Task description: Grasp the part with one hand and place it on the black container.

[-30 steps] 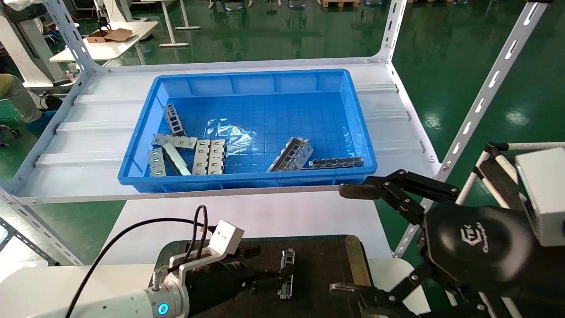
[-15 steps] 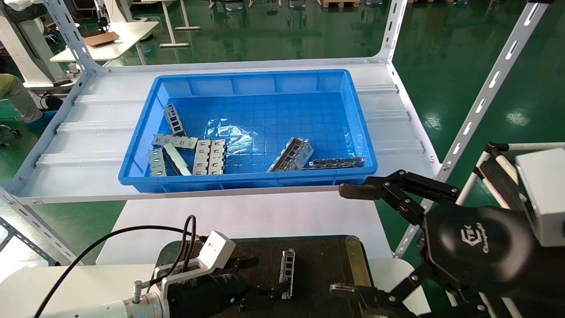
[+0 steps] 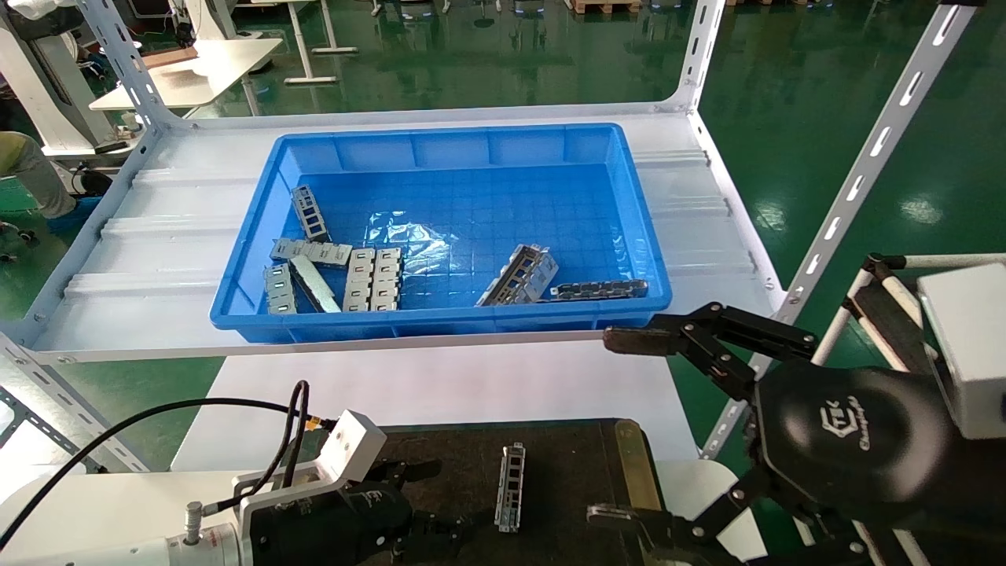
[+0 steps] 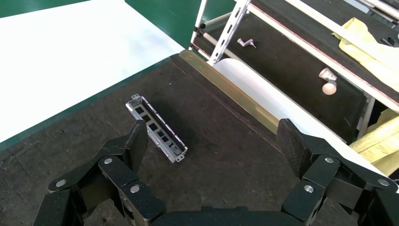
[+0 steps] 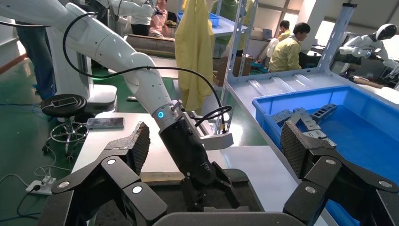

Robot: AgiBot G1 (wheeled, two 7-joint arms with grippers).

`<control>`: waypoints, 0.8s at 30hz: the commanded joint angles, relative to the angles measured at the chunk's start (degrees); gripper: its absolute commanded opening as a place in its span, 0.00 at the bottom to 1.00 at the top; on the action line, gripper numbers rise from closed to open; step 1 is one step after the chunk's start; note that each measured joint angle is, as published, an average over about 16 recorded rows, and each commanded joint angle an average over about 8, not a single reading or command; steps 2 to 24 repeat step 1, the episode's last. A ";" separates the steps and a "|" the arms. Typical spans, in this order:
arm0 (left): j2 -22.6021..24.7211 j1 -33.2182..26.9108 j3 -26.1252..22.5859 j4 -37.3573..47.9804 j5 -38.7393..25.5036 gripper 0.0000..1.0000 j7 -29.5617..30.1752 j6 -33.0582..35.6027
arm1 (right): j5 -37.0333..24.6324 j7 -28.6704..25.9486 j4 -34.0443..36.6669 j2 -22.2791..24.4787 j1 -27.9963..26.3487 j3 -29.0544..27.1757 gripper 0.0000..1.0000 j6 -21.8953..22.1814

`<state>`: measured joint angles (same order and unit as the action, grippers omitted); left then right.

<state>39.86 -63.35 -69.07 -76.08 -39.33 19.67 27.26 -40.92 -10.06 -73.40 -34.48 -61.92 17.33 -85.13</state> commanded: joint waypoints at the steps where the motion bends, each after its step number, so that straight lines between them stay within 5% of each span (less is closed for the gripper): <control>1: -0.62 0.30 0.51 -0.12 0.48 1.00 -0.62 0.96 | 0.01 0.00 0.00 0.00 0.00 0.01 1.00 0.00; 24: -0.62 0.30 0.51 -0.12 0.48 1.00 -0.62 0.96 | 0.01 0.00 0.00 0.00 0.00 0.01 1.00 0.00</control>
